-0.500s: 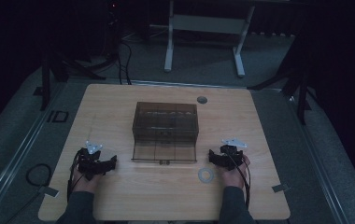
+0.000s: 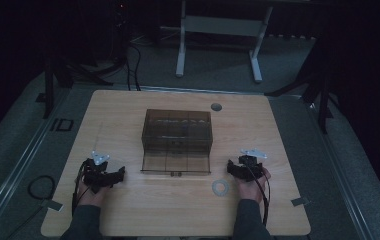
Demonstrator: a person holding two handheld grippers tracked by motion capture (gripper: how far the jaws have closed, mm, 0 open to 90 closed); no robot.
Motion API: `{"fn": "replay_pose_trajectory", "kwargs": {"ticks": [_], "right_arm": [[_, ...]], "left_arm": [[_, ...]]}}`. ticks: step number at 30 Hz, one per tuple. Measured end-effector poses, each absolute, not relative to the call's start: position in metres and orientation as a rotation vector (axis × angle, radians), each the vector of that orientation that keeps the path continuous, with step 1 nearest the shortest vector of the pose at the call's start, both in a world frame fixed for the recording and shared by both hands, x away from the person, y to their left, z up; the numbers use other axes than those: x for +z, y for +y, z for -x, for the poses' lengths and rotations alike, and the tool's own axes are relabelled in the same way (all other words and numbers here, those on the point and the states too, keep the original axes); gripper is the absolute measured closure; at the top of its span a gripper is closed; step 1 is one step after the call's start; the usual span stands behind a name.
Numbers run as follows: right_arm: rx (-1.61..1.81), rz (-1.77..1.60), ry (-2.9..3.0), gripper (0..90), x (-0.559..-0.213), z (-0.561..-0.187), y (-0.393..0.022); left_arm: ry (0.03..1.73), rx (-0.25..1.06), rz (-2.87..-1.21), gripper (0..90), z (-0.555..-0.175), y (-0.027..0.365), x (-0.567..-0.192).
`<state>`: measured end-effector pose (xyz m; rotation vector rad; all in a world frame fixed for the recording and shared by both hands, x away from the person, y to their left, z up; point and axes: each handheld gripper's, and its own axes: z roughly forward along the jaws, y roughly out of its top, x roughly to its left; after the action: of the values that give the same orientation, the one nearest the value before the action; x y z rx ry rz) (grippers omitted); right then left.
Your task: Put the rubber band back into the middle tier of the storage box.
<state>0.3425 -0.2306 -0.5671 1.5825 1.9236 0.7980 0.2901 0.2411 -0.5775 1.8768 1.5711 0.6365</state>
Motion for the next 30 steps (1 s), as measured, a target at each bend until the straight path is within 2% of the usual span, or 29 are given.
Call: {"fn": "replay_pose_trajectory", "kwargs": {"ticks": [13,18,26,30], "right_arm": [[0.77,-1.615,1.951,39.5,-0.558,-0.332,-0.234],[0.743,-1.599,2.019,48.8,-0.552,-0.329,-0.233],[0.744,-1.581,2.076,54.3,-0.545,-0.326,-0.229],[0.754,-1.595,2.119,60.6,-0.539,-0.326,-0.227]], "left_arm": [[1.571,0.637,-1.877,15.3,-0.29,0.241,-0.577],[1.571,0.637,-1.877,15.3,-0.29,0.241,-0.577],[1.571,0.637,-1.876,15.3,-0.29,0.241,-0.578],[1.571,0.637,-1.876,15.3,-0.29,0.241,-0.577]]}}
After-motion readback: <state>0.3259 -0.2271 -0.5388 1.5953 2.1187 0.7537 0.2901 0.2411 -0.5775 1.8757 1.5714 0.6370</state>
